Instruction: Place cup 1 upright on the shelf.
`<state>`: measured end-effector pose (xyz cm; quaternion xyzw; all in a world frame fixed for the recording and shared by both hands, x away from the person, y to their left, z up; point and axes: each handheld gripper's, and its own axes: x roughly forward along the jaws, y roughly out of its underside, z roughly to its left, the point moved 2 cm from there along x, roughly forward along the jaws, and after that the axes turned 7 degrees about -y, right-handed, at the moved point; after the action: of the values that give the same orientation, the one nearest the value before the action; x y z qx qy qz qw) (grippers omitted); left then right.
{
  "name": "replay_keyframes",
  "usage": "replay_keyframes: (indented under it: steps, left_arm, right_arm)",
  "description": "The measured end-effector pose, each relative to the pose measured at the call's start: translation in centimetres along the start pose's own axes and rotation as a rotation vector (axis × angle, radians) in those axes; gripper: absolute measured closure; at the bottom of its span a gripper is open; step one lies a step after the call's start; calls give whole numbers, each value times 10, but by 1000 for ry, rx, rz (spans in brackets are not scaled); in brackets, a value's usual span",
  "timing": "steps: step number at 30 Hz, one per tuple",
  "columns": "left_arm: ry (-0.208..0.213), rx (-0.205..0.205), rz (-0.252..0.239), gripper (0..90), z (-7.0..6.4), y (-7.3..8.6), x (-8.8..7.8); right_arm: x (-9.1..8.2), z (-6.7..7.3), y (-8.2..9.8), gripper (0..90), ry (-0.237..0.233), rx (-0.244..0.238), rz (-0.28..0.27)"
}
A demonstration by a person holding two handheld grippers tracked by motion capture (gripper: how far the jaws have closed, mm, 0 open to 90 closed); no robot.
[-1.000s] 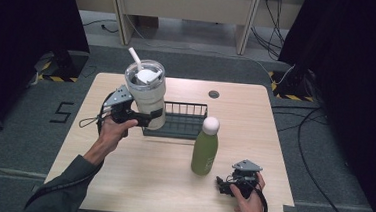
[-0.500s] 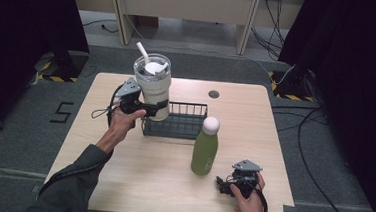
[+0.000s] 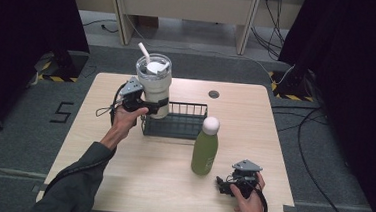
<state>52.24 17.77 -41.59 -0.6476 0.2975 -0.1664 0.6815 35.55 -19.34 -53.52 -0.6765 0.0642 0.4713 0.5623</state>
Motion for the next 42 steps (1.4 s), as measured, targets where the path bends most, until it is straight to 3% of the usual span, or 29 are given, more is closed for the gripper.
replay_keyframes:
  steps: [26,36,42]
  left_arm:
    - [-11,-18,7,107,3,30,10]
    - [-16,-5,23,106,0,44,13]
    - [-37,-8,-3,105,0,50,11]
  right_arm:
    - [0,0,0,3,-1,0,-1]
    - [0,0,0,3,-1,1,0]
    - [0,0,0,3,-3,-1,0]
